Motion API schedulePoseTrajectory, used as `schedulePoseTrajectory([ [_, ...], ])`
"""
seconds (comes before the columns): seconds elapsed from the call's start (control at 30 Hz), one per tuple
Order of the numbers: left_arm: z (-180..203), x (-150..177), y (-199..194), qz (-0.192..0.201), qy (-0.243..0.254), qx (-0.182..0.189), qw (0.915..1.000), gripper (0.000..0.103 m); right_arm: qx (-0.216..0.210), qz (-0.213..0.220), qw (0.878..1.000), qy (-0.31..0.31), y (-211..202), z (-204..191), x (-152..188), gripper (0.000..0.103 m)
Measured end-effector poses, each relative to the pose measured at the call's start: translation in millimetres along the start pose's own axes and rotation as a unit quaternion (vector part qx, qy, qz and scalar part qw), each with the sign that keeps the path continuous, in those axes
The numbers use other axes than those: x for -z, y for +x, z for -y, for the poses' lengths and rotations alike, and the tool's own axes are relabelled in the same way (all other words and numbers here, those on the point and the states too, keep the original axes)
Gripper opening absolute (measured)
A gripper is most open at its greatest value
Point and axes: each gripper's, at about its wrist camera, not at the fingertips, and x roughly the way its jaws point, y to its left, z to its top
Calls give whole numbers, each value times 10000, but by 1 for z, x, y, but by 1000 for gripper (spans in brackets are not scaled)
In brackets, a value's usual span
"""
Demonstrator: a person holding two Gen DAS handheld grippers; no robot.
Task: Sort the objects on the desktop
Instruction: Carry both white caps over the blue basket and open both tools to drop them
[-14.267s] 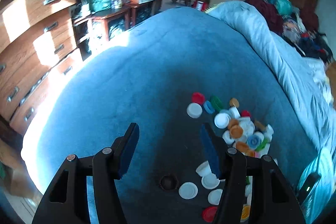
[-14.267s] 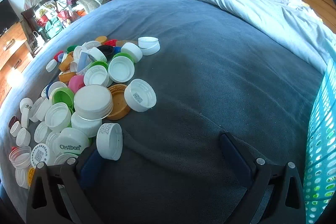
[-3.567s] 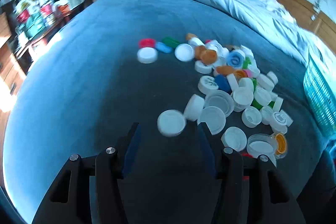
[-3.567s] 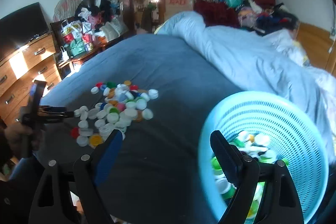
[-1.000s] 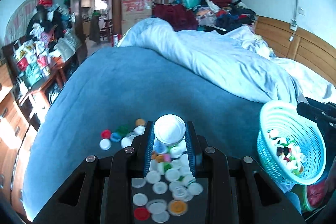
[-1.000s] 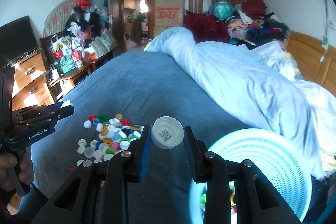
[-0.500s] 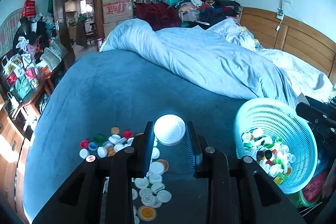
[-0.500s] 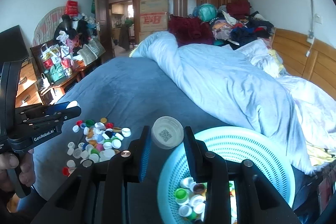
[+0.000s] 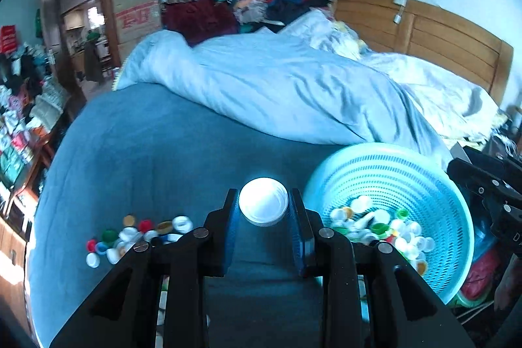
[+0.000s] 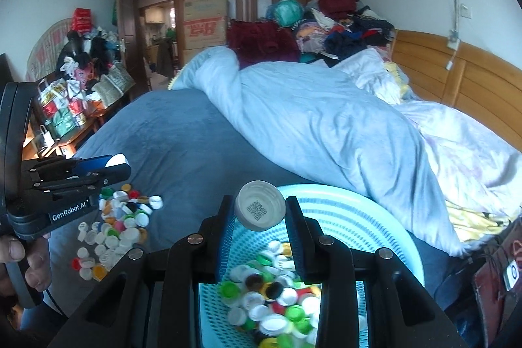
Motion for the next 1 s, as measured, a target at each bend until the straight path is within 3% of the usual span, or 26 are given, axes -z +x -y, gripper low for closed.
schedulePoseTrajectory([
  [0.33, 61, -15, 17, -305, 469, 266, 9981, 24, 164, -252, 9990, 317, 8, 50, 5, 34],
  [0.67, 93, -17, 48, -940, 686, 384, 9925, 24, 131, -591, 9968, 515, 23, 75, 17, 34],
  [1.0, 116, -20, 70, -1209, 899, 348, 9880, 24, 89, -815, 9944, 667, 32, 86, 29, 34],
])
